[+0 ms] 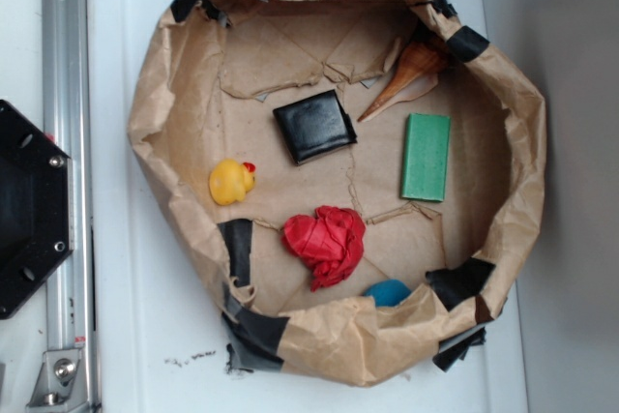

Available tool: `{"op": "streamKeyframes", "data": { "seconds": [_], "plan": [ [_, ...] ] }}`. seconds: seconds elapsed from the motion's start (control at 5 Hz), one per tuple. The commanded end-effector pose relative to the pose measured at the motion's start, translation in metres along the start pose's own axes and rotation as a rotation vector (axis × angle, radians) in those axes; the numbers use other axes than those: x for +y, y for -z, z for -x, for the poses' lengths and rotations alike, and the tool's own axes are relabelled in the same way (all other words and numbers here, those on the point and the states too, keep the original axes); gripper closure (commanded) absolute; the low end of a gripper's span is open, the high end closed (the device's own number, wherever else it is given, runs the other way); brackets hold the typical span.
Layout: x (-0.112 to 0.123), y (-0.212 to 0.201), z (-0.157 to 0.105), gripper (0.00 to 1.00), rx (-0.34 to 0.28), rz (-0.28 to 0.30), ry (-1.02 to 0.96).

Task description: Grab the black box.

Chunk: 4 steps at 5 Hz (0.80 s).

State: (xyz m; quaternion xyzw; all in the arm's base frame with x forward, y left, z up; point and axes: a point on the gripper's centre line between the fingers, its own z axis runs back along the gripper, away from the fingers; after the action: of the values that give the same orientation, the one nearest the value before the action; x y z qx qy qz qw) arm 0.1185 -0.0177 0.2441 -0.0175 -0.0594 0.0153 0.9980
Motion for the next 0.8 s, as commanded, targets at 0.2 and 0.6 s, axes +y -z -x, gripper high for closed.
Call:
{"op": "streamKeyframes", "data": {
  "seconds": [0.2,0.6],
  "plan": [
    [0.006,0.055,-0.044,0.0,-0.005,0.073,-0.186],
    [0.027,0.15,-0.11,0.0,0.098,0.046,-0.341]
  ]
}}
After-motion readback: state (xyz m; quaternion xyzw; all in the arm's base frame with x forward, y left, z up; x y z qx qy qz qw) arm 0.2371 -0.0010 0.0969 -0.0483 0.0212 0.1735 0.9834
